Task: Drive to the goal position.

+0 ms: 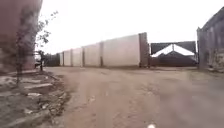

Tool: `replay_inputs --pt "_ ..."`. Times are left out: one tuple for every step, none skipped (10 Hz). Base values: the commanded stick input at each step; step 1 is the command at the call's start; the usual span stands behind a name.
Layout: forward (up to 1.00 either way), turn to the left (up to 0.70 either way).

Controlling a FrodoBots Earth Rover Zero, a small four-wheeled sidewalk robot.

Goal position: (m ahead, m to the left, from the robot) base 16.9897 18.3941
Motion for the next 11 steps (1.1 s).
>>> replay_inputs --pt "0.50 0.00" --pt "0.50 0.00" --pt "0.50 0.00" --pt "0.50 0.00" --pt "0.50 0.00" --pt "0.50 0.00" --pt "0.50 0.00" --pt "0.50 0.00" --pt "0.50 0.00" --pt "0.50 0.00" --pt "0.50 0.00"
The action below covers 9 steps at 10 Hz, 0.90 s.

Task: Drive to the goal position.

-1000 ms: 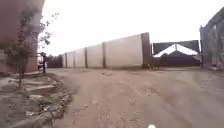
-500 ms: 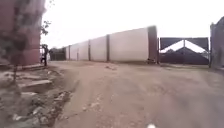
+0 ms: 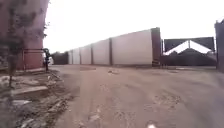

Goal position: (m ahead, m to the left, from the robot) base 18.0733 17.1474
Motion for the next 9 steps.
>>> replay_inputs --pt "0.50 0.00" --pt "0.50 0.00" --pt "0.50 0.00" --pt "0.50 0.00" --pt "0.50 0.00" --pt "0.50 0.00" --pt "0.50 0.00" --pt "0.50 0.00" --pt "0.50 0.41"
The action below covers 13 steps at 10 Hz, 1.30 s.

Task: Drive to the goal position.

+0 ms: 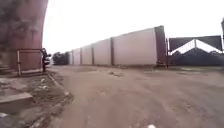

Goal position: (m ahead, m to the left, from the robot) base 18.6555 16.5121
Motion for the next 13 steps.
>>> replay_inputs --pt "0.50 0.16" --pt "0.50 0.05" --pt "0.50 0.00" --pt "0.50 0.00" --pt "0.50 0.00" --pt "0.50 0.00" --pt "0.50 0.00" --pt "0.50 0.00" --pt "0.50 0.00" --pt "0.50 0.00" --pt "0.50 0.00" --pt "0.50 0.00" --pt "0.50 0.00"
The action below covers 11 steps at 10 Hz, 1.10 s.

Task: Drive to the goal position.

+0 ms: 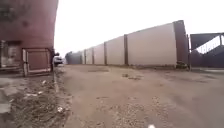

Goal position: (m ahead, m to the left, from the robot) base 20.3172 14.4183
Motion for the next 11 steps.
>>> replay_inputs --pt "0.50 0.00" --pt "0.50 0.00" --pt "0.50 0.00" --pt "0.50 0.00" --pt "0.50 0.00" --pt "0.50 0.00" --pt "0.50 0.00" --pt "0.50 0.00" --pt "0.50 0.00" --pt "0.50 0.01" --pt "0.50 0.34"
